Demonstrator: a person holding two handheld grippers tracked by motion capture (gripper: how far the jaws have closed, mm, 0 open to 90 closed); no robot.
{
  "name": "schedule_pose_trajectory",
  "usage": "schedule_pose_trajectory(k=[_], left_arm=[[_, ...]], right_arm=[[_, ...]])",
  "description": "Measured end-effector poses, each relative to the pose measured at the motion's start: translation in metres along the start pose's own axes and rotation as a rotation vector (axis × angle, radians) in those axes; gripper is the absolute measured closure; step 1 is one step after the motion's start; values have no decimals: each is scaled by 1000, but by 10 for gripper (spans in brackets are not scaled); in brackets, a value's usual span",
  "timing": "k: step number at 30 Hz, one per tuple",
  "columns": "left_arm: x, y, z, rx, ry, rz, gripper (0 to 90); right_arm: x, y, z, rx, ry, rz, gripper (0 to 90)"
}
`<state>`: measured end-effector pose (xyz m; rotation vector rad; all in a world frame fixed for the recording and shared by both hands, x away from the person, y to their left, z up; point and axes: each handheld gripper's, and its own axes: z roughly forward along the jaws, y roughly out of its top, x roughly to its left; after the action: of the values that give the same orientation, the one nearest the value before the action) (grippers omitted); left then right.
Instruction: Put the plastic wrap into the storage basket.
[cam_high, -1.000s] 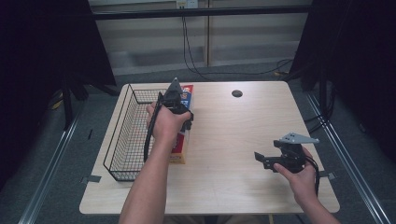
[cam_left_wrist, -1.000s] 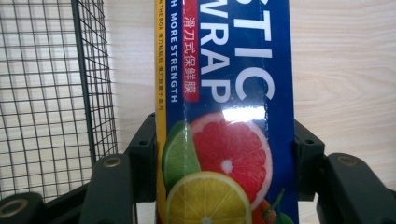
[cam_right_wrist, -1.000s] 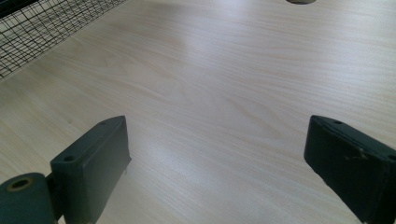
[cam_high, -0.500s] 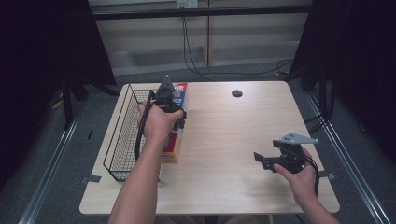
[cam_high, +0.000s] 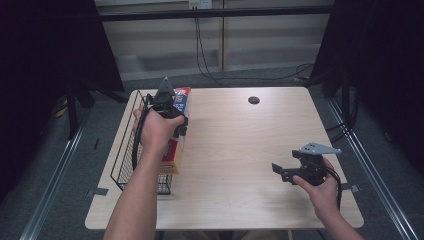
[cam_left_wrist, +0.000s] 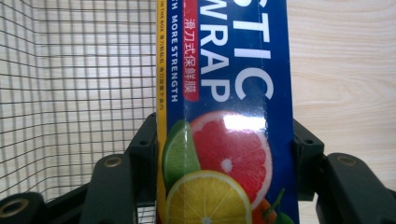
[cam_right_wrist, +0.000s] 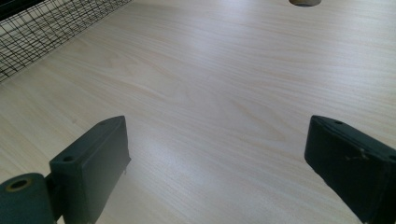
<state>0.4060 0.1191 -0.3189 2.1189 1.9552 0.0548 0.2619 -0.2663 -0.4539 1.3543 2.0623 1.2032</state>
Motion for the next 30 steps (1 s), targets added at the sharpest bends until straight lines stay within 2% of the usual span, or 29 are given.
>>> schedule_pose_trajectory(k=[11,16,22,25,30], left_arm=[[13,-2,-6,-9,8,-10,436],[21,-4,-8,-17,10,-33,436],[31,-6,-9,-11,21,-32,436],[35,-8,-10,-17,19,-49,436],[43,-9,-12,-16,18,-55,435]], right_arm=[[0,0,1,0,0,2,66],[0,0,1,2,2,3,65],[0,0,1,4,0,-1,65],[1,0,2,6,0,1,65],[1,0,2,7,0,2,65]])
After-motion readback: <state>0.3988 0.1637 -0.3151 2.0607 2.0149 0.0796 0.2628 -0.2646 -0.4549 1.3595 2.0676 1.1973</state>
